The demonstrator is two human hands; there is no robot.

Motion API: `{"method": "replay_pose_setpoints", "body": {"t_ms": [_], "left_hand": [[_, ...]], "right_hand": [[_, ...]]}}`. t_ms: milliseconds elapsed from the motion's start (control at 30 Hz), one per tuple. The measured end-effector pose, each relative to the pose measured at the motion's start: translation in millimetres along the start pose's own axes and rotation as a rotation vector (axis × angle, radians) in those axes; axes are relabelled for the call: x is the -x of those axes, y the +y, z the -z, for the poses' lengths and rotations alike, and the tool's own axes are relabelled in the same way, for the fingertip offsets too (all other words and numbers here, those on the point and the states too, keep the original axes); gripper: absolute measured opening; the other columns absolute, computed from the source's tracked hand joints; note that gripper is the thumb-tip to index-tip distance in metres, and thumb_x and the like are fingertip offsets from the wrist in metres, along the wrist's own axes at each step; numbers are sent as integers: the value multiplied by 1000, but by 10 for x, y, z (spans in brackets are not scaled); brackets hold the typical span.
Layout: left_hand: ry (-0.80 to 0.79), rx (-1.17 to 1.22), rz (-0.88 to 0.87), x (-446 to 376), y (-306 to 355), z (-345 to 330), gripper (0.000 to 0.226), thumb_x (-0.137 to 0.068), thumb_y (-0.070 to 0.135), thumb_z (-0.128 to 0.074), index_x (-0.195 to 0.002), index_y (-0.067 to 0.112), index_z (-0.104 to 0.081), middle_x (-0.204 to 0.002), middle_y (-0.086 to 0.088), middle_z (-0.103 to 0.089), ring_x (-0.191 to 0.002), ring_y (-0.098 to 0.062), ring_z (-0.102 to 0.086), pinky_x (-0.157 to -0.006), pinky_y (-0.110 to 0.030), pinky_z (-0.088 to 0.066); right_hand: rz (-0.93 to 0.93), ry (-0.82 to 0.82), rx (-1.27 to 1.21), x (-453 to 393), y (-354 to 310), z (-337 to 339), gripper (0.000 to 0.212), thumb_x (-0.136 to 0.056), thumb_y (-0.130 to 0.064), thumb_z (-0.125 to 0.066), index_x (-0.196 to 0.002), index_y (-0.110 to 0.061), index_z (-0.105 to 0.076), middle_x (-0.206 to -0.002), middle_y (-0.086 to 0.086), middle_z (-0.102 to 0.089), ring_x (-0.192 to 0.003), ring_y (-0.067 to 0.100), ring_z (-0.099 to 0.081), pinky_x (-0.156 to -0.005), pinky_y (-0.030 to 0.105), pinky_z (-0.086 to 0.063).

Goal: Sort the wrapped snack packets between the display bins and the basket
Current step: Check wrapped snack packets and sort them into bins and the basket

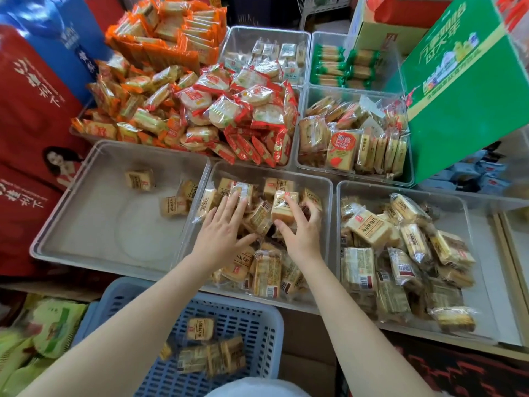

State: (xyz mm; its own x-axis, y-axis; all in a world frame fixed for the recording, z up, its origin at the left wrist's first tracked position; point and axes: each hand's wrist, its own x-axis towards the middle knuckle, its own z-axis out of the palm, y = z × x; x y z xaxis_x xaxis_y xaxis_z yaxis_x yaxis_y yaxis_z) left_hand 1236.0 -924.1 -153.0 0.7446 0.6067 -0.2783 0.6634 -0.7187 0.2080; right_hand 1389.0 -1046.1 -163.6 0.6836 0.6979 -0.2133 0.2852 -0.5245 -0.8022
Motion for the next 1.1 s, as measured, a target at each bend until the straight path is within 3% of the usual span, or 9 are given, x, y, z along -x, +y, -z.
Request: {"method": "replay_pose_setpoints", "body": {"t_ms": [233, 333, 400, 567, 633, 767, 867, 967, 1100], "left_hand": [[33, 115, -43, 7, -7, 66, 79, -101, 65, -34, -164, 29, -3, -170, 6, 11, -157, -16, 12, -128, -40, 4], [410, 296, -62, 321, -175, 83, 53, -102, 47, -43, -147, 21, -52, -161, -4, -40, -150, -24, -32, -125, -42, -17], [627, 363, 48, 562, -436, 21, 42, -98, 38, -47, -127, 13, -66, -140, -10, -60, -132, -29, -52, -116, -46, -32], [521, 326, 335, 870, -1288, 75, 61, -96, 47, -35, -137, 8, -59, -148, -15, -52, -140, -35, -44, -118, -51, -26], [491, 274, 403, 859, -1629, 166, 69, -95, 52, -31, -145, 8, -52, -157, -15, -43, -148, -33, -34, -122, -50, -17], [493, 155, 560, 827, -2282, 232, 74, -95, 53, -35, -153, 7, -40, -164, -19, -29, -154, -36, -19, -124, -51, -5], [431, 155, 723, 830, -2546, 151, 78, -100, 53, -46, -159, 7, -27, -166, -25, -19, -155, -41, -13, -124, -57, -4], [387, 163, 774, 798, -2592, 95, 81, -99, 62, -40, -162, 13, -21, -165, -26, -21, -153, -40, -19, -122, -56, -7], [406, 189, 786, 804, -2612, 82, 83, -98, 65, -35, -162, 14, -21, -162, -26, -28, -150, -41, -25, -121, -54, -9]], "right_hand": [[-30, 114, 182, 10, -141, 9, 59, -90, -50, -71, -145, -36, -55, -157, 12, -30, -146, 31, -24, -118, 57, -29], [99, 146, 182, 83, -390, -12, 54, -89, -46, -74, -136, -21, -64, -154, 11, -37, -144, 28, -29, -118, 48, -28], [174, 94, 91, 114, -629, -108, 41, -91, -40, -73, -124, -16, -70, -145, 6, -47, -138, 20, -36, -113, 36, -30], [327, -175, 9, 80, -1388, -717, 15, -96, -32, -69, -97, -18, -72, -108, -7, -63, -103, 5, -56, -91, 17, -40], [304, -287, -10, 14, -1635, -1080, 15, -96, -35, -69, -101, -21, -70, -104, -7, -64, -97, 3, -57, -89, 24, -45], [78, -398, 26, -200, -1926, -1759, 67, -92, -47, -70, -148, -21, -44, -145, 4, -43, -131, 20, -47, -112, 38, -41], [-140, -299, 106, -500, -1922, -2157, 92, -90, -37, -75, -159, -11, -19, -159, 16, -26, -145, 33, -33, -115, 44, -34], [-322, -274, 197, -823, -1737, -2444, 92, -91, -19, -72, -160, -6, -14, -160, 22, -28, -147, 38, -33, -118, 43, -35], [-324, -237, 325, -1035, -1520, -2640, 73, -91, -20, -73, -152, -6, -37, -154, 21, -42, -139, 38, -45, -115, 41, -40]]}}
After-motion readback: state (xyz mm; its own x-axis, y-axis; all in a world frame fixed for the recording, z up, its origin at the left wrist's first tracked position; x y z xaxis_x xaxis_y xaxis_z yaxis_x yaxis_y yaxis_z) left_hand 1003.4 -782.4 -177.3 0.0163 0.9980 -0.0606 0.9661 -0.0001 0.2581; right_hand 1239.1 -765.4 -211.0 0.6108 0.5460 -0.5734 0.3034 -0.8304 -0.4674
